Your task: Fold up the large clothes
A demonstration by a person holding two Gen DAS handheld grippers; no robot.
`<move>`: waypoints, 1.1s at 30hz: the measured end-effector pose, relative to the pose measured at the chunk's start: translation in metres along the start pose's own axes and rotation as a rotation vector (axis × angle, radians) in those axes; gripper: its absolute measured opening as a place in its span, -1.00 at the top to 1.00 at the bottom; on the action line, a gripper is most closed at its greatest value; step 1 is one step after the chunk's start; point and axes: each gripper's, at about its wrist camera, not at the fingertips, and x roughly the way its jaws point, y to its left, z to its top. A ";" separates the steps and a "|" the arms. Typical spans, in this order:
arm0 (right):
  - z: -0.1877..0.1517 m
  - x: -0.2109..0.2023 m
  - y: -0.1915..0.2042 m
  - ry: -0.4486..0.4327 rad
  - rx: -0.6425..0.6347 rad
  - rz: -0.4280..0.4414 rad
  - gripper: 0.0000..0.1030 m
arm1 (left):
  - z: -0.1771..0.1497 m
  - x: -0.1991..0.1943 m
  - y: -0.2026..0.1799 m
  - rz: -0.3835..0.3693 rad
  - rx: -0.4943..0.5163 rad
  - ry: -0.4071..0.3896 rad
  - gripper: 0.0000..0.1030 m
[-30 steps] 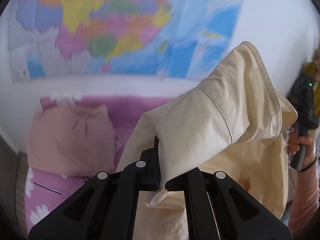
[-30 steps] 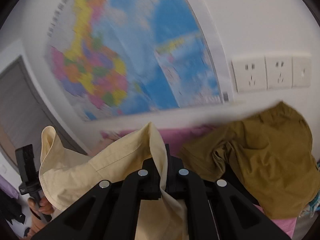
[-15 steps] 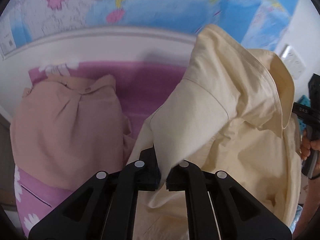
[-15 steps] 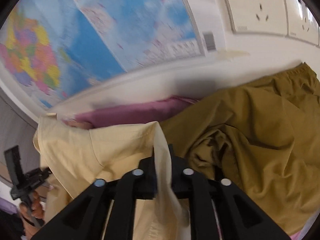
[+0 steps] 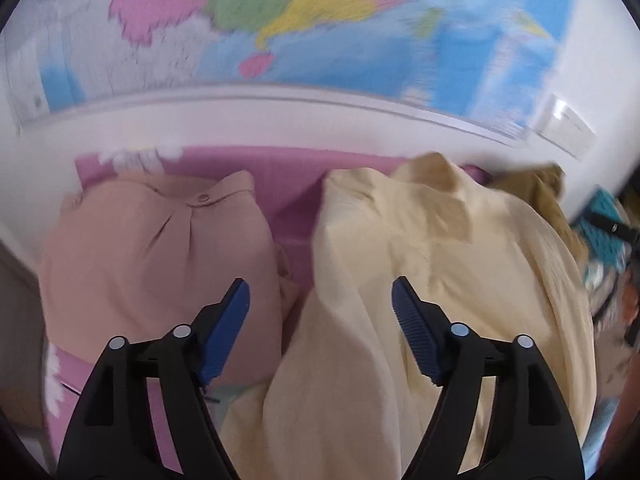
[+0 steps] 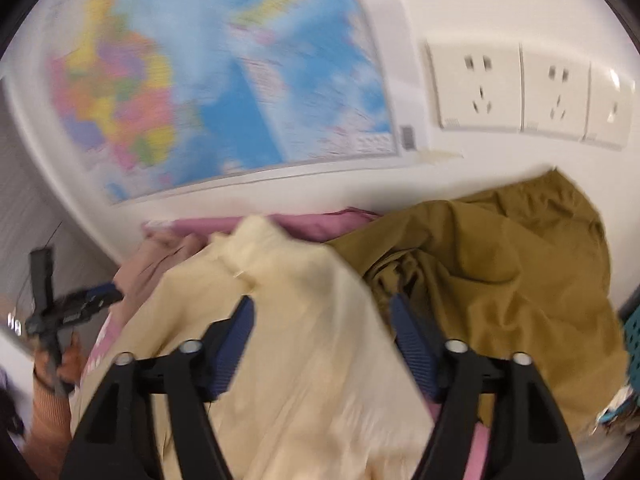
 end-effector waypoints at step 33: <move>-0.132 -0.099 0.016 -0.027 0.037 0.046 0.94 | -0.115 -0.072 0.030 0.136 0.053 -0.059 0.85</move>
